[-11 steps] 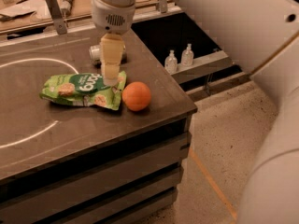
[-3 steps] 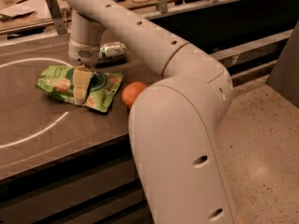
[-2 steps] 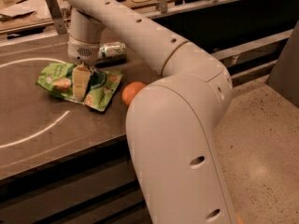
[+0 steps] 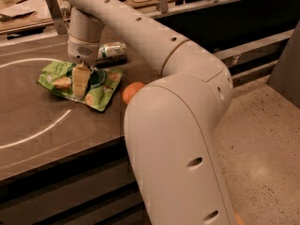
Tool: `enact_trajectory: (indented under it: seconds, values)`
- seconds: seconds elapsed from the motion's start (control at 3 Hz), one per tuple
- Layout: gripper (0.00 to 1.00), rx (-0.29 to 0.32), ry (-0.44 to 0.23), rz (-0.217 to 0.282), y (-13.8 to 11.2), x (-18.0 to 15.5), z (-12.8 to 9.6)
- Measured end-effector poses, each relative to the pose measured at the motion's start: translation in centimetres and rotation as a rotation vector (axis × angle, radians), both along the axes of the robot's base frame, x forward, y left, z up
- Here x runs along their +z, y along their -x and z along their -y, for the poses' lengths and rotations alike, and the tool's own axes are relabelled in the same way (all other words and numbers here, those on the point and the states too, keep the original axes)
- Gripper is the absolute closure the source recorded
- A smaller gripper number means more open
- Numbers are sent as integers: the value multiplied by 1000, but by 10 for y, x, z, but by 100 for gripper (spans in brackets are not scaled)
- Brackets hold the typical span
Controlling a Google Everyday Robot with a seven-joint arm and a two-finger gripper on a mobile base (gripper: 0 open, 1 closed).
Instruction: Pick green rice chip bag
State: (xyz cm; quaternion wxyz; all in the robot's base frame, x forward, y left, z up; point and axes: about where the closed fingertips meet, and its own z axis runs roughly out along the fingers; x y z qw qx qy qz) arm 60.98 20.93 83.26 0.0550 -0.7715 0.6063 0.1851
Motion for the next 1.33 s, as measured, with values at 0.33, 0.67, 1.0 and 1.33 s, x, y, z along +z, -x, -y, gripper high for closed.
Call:
enact_trajectory:
  seconds: [0.33, 0.67, 1.0, 1.33]
  values:
    - [100, 30, -76, 48, 1, 15, 2]
    - [100, 108, -236, 146, 6, 48, 1]
    - [100, 158, -325, 201, 9, 63, 3]
    - [100, 158, -325, 201, 9, 63, 3]
